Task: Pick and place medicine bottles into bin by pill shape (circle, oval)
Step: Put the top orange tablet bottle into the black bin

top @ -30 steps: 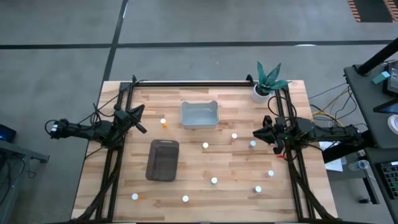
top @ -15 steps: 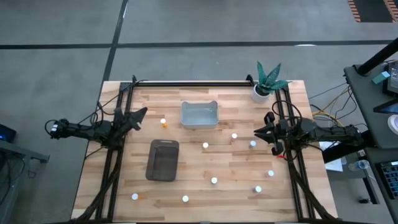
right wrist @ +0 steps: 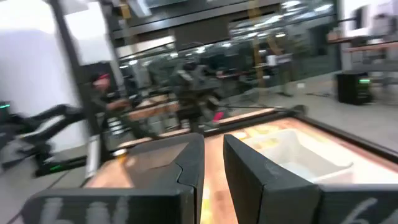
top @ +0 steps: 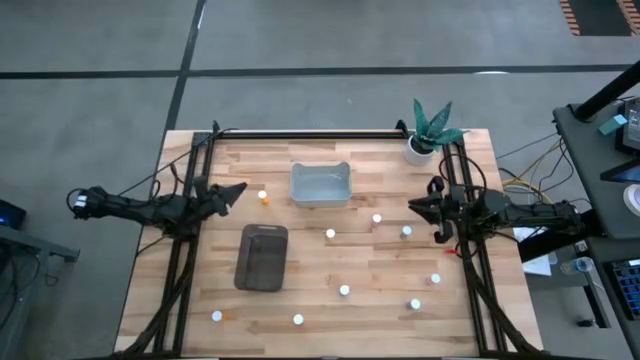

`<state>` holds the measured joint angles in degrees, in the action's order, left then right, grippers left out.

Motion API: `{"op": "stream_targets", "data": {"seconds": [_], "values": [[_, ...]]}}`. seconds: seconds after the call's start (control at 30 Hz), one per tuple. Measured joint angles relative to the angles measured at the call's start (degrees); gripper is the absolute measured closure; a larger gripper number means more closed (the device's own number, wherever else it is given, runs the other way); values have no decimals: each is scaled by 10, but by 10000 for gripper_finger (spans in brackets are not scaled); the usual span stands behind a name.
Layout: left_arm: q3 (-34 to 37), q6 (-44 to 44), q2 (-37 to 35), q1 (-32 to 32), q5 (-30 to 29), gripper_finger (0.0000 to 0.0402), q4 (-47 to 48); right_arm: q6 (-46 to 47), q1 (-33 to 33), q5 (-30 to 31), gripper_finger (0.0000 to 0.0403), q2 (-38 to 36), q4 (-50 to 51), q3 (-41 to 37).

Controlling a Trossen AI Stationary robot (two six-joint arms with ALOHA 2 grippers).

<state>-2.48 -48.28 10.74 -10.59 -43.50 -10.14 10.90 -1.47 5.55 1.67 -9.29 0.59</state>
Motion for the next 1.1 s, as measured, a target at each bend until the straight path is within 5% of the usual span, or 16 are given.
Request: {"op": "stream_targets", "data": {"seconds": [0.47, 0.73, 1.1], "values": [[-124, -27, 232, 0, 61, 401, 1, -106, 0, 92, 351, 4, -54, 0], [-221, -41, 380, 0, 132, 402, 5, -142, 1, 96, 351, 3, -104, 0], [-419, -137, 516, 3, 181, 401, 362, -231, 1, 97, 351, 9, -107, 31]]}}
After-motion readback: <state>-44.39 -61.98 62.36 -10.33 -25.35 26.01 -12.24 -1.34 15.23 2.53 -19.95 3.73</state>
